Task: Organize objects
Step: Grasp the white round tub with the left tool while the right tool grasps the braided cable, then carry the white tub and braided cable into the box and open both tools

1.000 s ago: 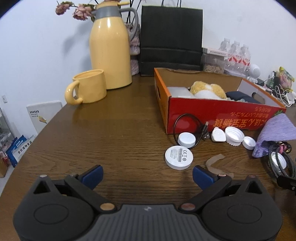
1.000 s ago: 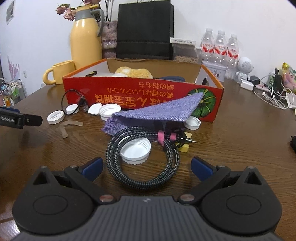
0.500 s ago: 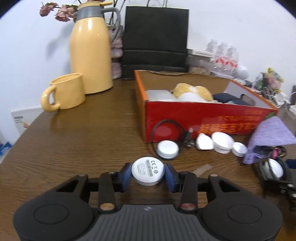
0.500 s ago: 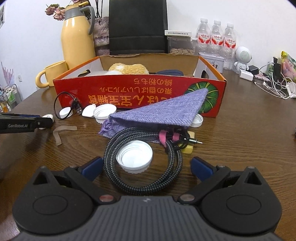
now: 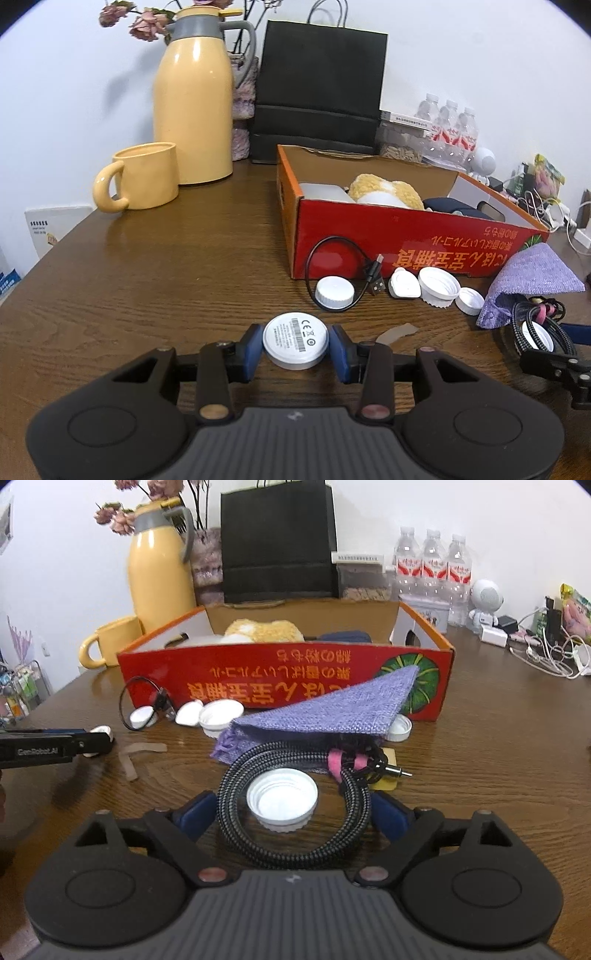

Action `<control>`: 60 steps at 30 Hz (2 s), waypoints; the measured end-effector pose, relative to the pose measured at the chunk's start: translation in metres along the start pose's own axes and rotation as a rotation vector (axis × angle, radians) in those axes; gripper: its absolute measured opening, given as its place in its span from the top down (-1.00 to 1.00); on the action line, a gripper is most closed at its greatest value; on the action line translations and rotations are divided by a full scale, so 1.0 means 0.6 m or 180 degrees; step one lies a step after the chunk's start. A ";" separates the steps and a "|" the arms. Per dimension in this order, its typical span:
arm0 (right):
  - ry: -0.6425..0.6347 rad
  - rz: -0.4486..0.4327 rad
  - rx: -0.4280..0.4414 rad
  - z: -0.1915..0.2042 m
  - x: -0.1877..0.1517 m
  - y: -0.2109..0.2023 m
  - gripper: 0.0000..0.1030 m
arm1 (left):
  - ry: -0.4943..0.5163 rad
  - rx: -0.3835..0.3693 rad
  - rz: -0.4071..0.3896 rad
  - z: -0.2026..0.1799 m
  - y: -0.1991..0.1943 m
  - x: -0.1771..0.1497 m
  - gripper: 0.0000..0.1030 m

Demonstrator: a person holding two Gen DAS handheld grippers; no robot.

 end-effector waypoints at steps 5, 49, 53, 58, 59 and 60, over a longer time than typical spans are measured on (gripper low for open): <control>-0.0003 -0.0132 0.0036 0.001 -0.002 -0.023 -0.74 | -0.0041 -0.0013 -0.0008 0.002 -0.008 -0.005 0.26; -0.0151 -0.1050 0.0074 -0.004 0.118 -0.121 -0.73 | 0.0220 -0.0216 -0.0536 -0.152 -0.061 0.124 0.27; -0.0185 -0.1091 0.0063 -0.006 0.142 -0.109 -0.73 | 0.0231 -0.0229 -0.0586 -0.164 -0.052 0.147 0.26; -0.0229 -0.1116 0.0055 -0.009 0.172 -0.089 -0.73 | 0.0169 -0.0258 -0.0602 -0.171 -0.032 0.177 0.27; -0.0233 -0.1121 0.0049 -0.011 0.178 -0.084 -0.73 | 0.0160 -0.0255 -0.0610 -0.172 -0.027 0.183 0.27; -0.0236 -0.1120 0.0045 -0.012 0.183 -0.079 -0.73 | 0.0155 -0.0253 -0.0617 -0.173 -0.023 0.188 0.27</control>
Point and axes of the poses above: each gripper's, at about its wrist camera, not at the fingertips, and y roughly the way its jaws point, z to its left, x to its top, the point moved 10 cm from there along y, roughly the way its jaws point, and after that the axes turned 2 degrees about y, right-handed, at the moved point
